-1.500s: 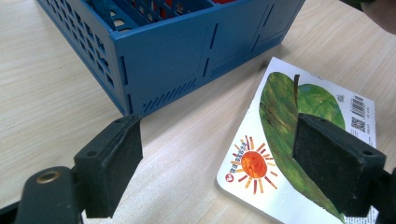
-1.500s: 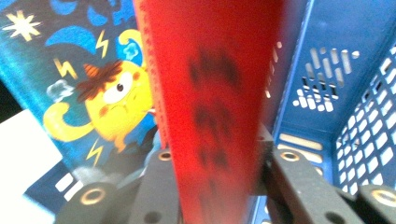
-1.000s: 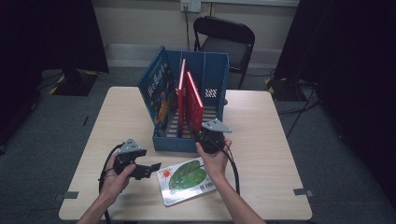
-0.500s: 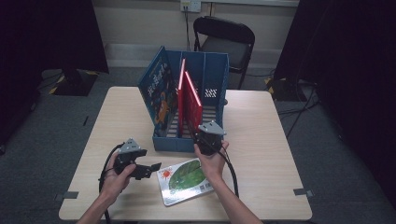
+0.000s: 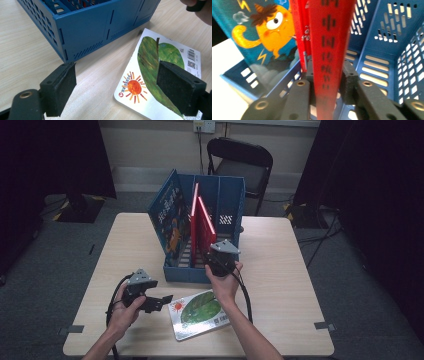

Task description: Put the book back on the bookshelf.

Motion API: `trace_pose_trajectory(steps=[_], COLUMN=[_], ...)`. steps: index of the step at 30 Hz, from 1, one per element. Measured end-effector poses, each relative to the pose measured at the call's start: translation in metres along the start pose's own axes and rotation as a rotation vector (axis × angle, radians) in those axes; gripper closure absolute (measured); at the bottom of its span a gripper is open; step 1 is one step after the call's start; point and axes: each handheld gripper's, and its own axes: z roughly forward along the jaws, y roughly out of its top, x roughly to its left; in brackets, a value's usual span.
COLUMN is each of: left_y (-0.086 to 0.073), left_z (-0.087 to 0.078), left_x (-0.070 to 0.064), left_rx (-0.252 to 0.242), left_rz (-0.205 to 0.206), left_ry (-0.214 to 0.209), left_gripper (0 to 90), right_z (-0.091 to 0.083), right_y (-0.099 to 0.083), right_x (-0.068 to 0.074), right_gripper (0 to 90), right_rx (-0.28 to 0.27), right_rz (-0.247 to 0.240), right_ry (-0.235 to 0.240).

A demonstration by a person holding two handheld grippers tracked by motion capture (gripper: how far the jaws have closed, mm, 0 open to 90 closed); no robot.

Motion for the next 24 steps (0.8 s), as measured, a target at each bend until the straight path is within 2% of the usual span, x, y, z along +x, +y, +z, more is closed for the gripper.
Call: trace_pose_trajectory(steps=[5, 7, 13, 18, 24], left_y=[0.0, 0.0, -0.001, 0.0, -0.001], left_z=[-0.001, -0.002, -0.001, -0.001, -0.001], left_x=[0.001, 0.001, 0.001, 0.001, 0.001], left_rx=[-0.004, -0.008, -0.008, -0.004, -0.006], left_rz=[-0.002, -0.002, -0.002, -0.001, -0.002], left_ry=[0.001, 0.001, 0.002, 0.003, 0.001], left_gripper=[16.0, 16.0, 16.0, 16.0, 16.0], right_z=[0.0, 0.0, 0.001, 0.005, 0.013], right_y=[-0.005, -0.009, -0.011, -0.006, 0.001], right_x=[0.009, 0.012, 0.013, 0.014, 0.016], right_gripper=[80.2, 80.6, 80.6, 80.6, 80.6], right_rx=[-0.044, -0.079, -0.101, -0.098, -0.094], right_rz=[-0.003, 0.031, 0.074, 0.056, 0.061], right_ry=[-0.106, -0.133, -0.16, -0.157, -0.161])
